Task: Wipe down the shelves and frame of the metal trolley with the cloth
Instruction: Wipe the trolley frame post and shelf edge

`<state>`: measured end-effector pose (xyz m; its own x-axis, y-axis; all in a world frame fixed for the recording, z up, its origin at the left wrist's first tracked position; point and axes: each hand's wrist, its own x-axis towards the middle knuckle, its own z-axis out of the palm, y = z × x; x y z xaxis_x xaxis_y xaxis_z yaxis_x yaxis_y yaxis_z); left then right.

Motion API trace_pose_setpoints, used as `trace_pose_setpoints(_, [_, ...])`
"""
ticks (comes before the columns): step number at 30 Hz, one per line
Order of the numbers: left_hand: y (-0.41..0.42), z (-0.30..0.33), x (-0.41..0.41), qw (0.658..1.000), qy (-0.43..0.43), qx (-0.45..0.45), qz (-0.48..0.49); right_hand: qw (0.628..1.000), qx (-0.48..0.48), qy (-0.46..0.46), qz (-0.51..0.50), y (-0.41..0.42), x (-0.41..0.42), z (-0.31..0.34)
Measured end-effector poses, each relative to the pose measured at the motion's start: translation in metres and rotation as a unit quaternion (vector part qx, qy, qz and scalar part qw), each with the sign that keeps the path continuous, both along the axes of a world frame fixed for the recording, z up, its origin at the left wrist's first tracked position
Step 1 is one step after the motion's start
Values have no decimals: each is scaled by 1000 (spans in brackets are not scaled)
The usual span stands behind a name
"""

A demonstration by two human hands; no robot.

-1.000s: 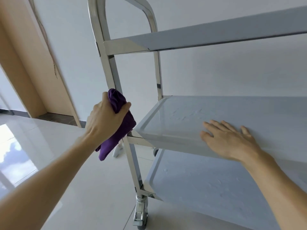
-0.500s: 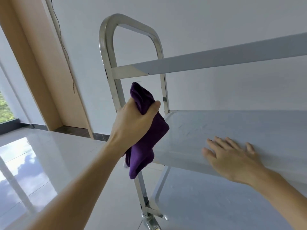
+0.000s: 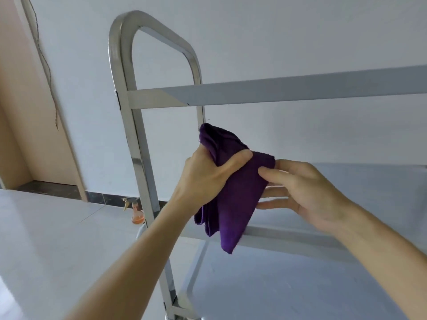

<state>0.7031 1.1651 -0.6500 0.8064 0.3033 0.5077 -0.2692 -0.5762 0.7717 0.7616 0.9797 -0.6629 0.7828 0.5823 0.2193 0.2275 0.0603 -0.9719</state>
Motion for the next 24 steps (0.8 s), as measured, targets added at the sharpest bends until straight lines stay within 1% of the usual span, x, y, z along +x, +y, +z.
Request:
trace_pose_setpoints(2, [10,0,-3,1000,14,-12,-13,998,30,18,-44,-12,9,8])
trace_pose_setpoints(6, [20,-2,8,996,40,-69,-32,993,34,-9,-117,-31,31,13])
trace_pose_setpoints(9, [13,-3,29,997,63,-43,-11,983,-8,-19,-182,-32,47,7])
trace_pose_setpoints(10, [12,-4,35,997,70,-27,8,974,-41,-29,-219,-31,52,2])
trace_pose_setpoints(11, [12,-8,39,997,74,-6,32,957,-106,-60,-262,-30,56,-5])
trace_pose_setpoints(12, [14,-12,39,996,67,19,56,929,-190,-113,-298,-30,58,-13])
trace_pose_setpoints(13, [17,-18,36,995,51,47,78,894,-266,-175,-314,-30,59,-21])
trace_pose_setpoints(14, [21,-24,31,993,22,74,93,873,-303,-227,-307,-29,57,-29])
trace_pose_setpoints(15, [24,-29,26,990,-13,100,97,869,-314,-258,-283,-26,54,-34])
trace_pose_setpoints(17, [31,-33,15,979,-64,172,88,877,-319,-290,-213,-18,45,-40])
trace_pose_setpoints(19, [36,-34,10,960,-94,249,91,879,-327,-307,-165,-7,38,-41])
trace_pose_setpoints(20, [39,-34,9,955,-104,261,97,880,-327,-310,-152,-1,35,-41])
trace_pose_setpoints(21, [44,-36,9,953,-99,265,105,879,-334,-310,-138,5,33,-40])
trace_pose_setpoints(22, [49,-39,10,951,-72,277,120,876,-351,-309,-122,12,31,-41])
trace_pose_setpoints(23, [55,-44,12,942,-15,304,141,866,-382,-306,-104,19,31,-42])
trace_pose_setpoints(24, [60,-50,15,925,68,335,164,851,-423,-299,-83,24,32,-46])
